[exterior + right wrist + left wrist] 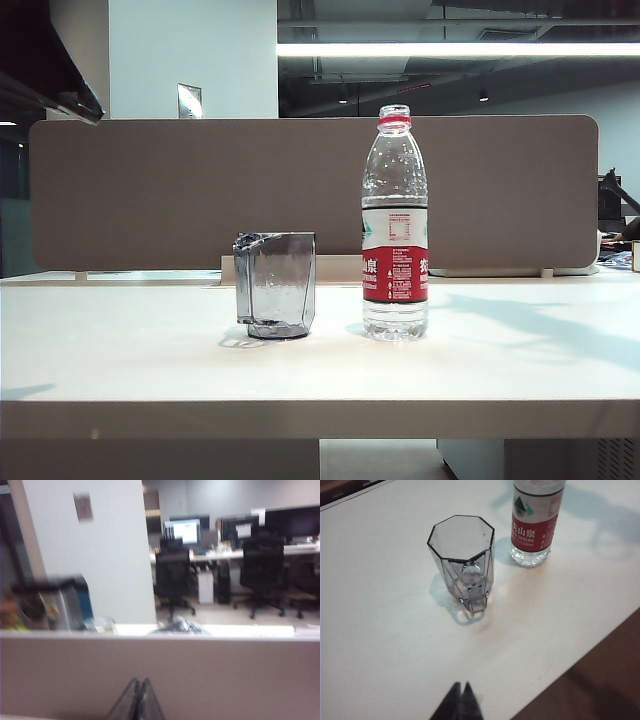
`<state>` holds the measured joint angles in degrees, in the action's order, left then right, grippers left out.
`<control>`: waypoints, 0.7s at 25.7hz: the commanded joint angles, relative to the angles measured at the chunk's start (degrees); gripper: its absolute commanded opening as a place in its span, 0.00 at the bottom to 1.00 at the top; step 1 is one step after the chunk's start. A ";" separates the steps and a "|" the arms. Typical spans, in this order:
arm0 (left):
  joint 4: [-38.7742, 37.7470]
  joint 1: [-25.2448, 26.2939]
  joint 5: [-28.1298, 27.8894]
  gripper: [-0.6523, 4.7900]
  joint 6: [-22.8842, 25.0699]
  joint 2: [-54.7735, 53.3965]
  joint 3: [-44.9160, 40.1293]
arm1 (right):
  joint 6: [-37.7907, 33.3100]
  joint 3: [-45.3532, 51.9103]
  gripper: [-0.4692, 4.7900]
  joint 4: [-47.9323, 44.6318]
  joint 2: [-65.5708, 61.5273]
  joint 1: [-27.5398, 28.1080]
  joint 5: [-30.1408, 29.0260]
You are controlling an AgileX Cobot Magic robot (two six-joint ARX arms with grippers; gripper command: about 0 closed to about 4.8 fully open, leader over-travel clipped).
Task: Pick up the mineral water bottle on the table and pour water into the mug until it's full.
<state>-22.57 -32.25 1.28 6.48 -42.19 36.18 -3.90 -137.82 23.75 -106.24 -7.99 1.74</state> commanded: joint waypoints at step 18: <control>0.55 0.07 0.02 0.12 -0.02 0.11 0.13 | -15.58 65.11 0.13 -53.42 1.44 1.70 -4.46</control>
<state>-22.55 -32.25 1.28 6.48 -42.17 36.18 -17.04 -75.11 -24.47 -105.91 -6.42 -2.68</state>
